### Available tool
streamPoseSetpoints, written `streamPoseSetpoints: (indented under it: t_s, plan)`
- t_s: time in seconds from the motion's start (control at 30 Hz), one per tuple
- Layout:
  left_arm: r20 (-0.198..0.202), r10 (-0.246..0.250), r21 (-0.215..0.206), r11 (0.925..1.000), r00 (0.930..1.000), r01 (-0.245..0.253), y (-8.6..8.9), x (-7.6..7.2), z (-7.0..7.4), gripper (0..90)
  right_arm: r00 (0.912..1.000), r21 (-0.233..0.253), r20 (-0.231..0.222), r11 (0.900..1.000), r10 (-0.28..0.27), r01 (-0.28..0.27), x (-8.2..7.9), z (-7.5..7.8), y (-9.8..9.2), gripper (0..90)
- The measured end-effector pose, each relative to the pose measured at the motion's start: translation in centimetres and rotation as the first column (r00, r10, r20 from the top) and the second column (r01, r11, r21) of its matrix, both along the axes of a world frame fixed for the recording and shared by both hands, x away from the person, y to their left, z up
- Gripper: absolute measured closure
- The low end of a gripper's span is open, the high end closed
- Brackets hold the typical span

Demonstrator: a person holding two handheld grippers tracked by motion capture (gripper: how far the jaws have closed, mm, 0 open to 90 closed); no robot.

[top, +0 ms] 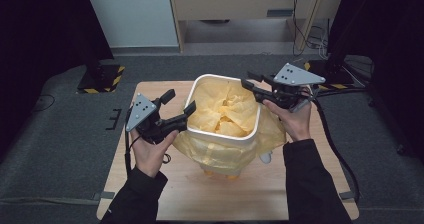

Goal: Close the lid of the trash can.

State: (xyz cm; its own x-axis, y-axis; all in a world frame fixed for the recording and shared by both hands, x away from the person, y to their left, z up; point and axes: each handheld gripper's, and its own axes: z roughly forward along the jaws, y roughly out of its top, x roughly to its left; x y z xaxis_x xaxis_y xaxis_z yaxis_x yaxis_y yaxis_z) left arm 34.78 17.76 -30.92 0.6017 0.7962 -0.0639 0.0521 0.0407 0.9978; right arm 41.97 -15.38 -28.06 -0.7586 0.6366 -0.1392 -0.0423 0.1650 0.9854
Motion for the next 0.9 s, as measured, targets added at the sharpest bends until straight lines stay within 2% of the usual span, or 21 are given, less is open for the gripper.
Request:
streamPoseSetpoints:
  t_s: [0.07,0.1,0.27,0.4,0.67,0.9]
  plan:
    - [0.000,0.000,-0.004,1.0000,1.0000,0.000,0.0,0.0,-0.1,22.4,0.9994,0.050,0.022,0.998,-0.027,0.025,-0.2,0.4,-0.2,60.8]
    - [-0.001,0.000,-0.005,1.0000,1.0000,0.000,0.0,0.0,-0.1,22.4,0.9982,0.058,0.030,0.997,-0.052,0.050,-0.3,0.5,-0.2,60.4]
    - [-0.002,0.001,-0.005,1.0000,1.0000,-0.001,0.0,0.2,-0.4,22.2,0.9872,-0.001,0.062,0.989,-0.147,0.147,-0.1,-0.1,0.0,55.9]
    - [0.000,0.002,-0.001,1.0000,1.0000,-0.002,0.0,0.3,-0.7,22.2,0.9866,0.043,0.055,0.988,-0.153,0.151,0.1,-0.9,0.3,59.6]
    - [0.016,0.002,-0.016,0.9999,0.9999,-0.001,-0.2,0.4,-1.1,22.9,0.9853,0.035,0.007,0.985,-0.171,0.170,0.1,-2.5,0.0,62.8]
    - [0.024,0.005,-0.046,0.9989,0.9997,-0.004,-0.3,0.6,-1.4,24.9,0.9845,0.113,-0.024,0.978,-0.174,0.175,0.0,-3.5,-0.3,64.4]
